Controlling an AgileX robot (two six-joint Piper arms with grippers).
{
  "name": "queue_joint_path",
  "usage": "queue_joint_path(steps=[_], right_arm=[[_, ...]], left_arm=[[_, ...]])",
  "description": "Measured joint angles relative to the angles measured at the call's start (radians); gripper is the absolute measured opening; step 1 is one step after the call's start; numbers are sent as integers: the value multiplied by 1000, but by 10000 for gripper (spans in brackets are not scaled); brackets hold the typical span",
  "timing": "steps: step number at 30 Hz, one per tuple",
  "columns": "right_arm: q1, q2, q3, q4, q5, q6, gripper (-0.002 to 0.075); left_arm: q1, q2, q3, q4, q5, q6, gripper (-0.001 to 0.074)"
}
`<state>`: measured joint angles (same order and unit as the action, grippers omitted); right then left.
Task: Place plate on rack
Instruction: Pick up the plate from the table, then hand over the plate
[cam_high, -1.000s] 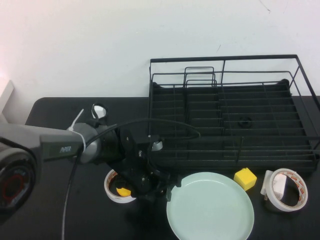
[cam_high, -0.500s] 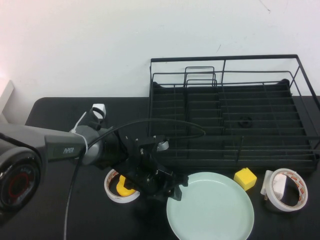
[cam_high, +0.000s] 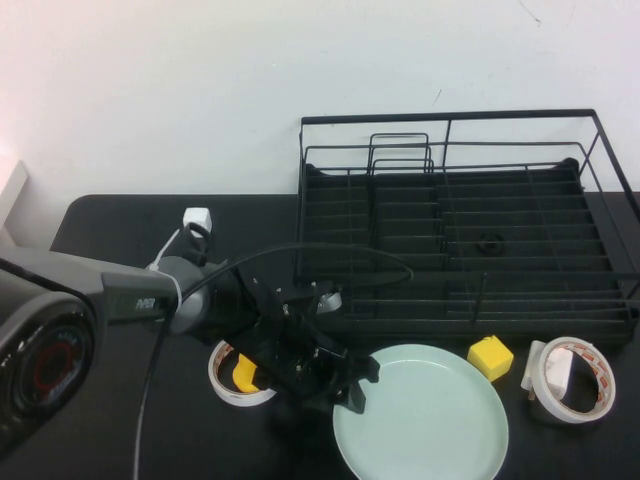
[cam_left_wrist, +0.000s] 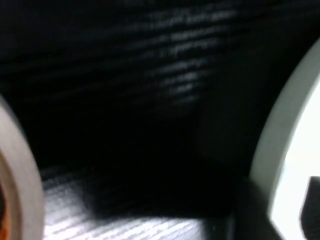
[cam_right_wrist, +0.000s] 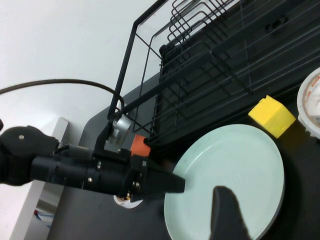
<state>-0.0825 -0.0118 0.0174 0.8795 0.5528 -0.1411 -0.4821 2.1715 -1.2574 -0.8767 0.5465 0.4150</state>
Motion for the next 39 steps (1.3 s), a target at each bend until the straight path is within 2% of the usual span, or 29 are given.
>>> queue_joint_path(steps=[4, 8, 18, 25, 31, 35, 39], right_arm=[[0, 0, 0, 0, 0, -2, 382], [0, 0, 0, 0, 0, -4, 382], [0, 0, 0, 0, 0, -17, 383], [0, 0, 0, 6, 4, -19, 383], [0, 0, -14, 34, 82, -19, 384], [0, 30, -39, 36, 160, -24, 386], [0, 144, -110, 36, 178, -102, 388]], left_arm=[[0, 9, 0, 2, 23, 2, 90], [4, 14, 0, -15, 30, 19, 16], [101, 25, 0, -297, 212, 387, 6], [110, 25, 2, -307, 276, 494, 7], [108, -30, 5, -299, 315, 524, 6], [94, -120, 10, -285, 284, 547, 6], [56, -212, 8, -244, 245, 553, 6]])
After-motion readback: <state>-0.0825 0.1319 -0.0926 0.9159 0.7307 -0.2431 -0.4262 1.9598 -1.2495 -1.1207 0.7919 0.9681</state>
